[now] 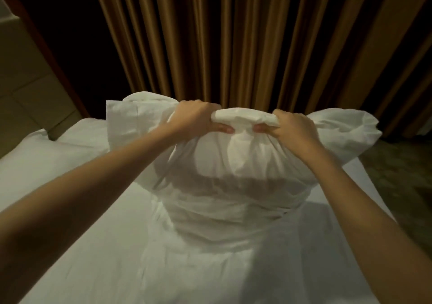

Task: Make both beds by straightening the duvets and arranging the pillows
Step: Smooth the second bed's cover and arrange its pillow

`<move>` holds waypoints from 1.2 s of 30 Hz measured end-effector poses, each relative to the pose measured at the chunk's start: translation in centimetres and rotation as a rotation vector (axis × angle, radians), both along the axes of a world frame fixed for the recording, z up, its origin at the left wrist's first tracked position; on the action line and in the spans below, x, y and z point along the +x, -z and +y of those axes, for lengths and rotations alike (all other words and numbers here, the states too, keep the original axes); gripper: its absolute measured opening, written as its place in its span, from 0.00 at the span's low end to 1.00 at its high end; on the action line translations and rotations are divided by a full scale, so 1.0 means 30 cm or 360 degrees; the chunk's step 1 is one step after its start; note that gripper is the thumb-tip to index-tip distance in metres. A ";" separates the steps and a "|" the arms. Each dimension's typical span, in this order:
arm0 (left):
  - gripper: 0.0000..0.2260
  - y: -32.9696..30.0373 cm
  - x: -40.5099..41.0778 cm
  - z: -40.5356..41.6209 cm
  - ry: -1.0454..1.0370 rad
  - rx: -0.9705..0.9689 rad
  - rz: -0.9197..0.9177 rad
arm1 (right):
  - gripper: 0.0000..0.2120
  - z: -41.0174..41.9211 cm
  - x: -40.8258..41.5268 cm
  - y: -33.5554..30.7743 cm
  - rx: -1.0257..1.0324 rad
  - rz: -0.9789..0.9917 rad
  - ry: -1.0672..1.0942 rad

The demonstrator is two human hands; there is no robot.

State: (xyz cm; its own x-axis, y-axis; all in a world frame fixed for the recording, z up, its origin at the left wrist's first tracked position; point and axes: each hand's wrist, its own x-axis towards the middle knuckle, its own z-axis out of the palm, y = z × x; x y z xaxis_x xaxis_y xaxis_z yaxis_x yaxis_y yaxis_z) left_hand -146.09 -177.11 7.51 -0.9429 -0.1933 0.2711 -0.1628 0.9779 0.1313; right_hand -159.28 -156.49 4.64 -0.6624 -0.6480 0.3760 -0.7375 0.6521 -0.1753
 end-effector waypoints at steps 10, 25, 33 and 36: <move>0.24 0.338 0.283 0.175 -0.0138 -0.0077 -0.0139 | 0.29 0.117 0.280 0.219 0.0389 -0.0182 -0.0154; 0.20 0.858 0.679 0.442 -0.0047 -0.0168 0.0212 | 0.08 0.368 0.643 0.735 0.0231 -0.0015 -0.0128; 0.25 1.030 0.837 0.545 -0.0056 -0.0021 -0.0082 | 0.08 0.452 0.791 0.925 0.0270 -0.0041 -0.0229; 0.28 1.108 0.866 0.583 -0.0045 0.0103 -0.0209 | 0.10 0.480 0.815 0.999 0.0295 -0.0075 -0.0265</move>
State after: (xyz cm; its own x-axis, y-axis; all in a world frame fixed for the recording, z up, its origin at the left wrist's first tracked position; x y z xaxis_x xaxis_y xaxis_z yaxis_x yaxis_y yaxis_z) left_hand -120.12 -159.62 -25.72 -0.9634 -0.2334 0.1316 -0.2100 0.9628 0.1698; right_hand -134.84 -142.10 -25.34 -0.5545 -0.8047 0.2122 -0.8315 0.5463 -0.1008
